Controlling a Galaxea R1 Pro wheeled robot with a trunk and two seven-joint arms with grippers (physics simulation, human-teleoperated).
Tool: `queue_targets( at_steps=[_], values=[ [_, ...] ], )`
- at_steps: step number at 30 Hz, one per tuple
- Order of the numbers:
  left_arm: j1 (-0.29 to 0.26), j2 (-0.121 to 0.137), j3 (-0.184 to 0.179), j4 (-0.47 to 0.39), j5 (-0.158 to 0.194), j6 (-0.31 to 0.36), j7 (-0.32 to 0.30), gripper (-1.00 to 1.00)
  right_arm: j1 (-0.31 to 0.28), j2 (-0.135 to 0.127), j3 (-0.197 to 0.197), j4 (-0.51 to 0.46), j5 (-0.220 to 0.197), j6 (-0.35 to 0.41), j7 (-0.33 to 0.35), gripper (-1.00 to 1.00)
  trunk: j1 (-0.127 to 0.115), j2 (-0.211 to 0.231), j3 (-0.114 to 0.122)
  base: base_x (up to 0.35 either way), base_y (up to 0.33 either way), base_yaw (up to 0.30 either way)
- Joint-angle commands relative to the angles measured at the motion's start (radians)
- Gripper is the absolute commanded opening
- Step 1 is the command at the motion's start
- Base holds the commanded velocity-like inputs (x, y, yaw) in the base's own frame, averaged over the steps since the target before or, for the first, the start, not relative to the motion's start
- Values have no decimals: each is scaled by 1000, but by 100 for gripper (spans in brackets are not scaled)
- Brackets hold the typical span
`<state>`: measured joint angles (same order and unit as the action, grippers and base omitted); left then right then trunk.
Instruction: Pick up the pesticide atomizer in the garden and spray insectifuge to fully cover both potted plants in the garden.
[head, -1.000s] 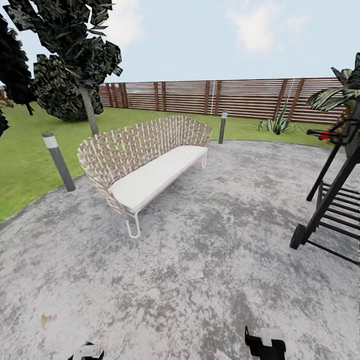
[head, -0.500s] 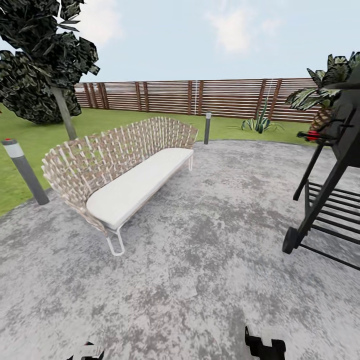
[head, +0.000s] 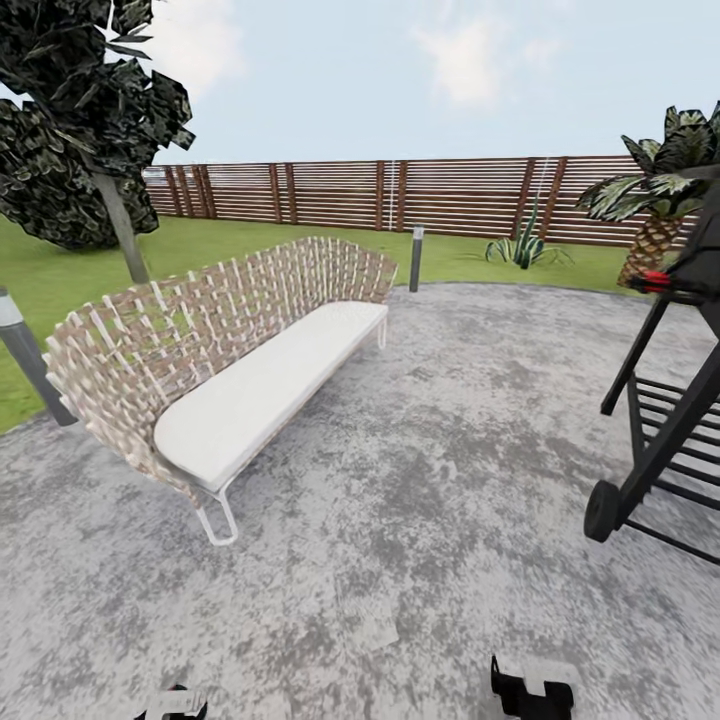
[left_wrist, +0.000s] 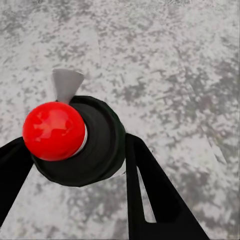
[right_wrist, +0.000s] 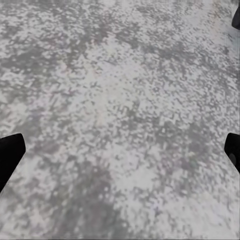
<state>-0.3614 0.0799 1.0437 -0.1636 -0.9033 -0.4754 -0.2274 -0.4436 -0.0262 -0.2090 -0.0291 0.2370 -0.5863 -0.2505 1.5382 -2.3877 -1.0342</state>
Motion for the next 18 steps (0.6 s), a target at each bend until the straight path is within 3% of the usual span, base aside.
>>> queue_targets(
  at_steps=[1,9,18],
  values=[
    [-1,0,9,-1,-2,-2,-8,-100,-1,0,-6,1,10,-2,-5,100,0,0,-1,339,0,0],
    [-1,0,9,-1,-2,-2,-7,-100,-1,0,-6,1,10,-3,-4,100,0,0,-1,339,0,-16],
    [-1,0,9,-1,-1,-2,-7,-100,0,0,-6,1,10,-2,-4,100,0,0,-1,340,4,-248]
  ],
)
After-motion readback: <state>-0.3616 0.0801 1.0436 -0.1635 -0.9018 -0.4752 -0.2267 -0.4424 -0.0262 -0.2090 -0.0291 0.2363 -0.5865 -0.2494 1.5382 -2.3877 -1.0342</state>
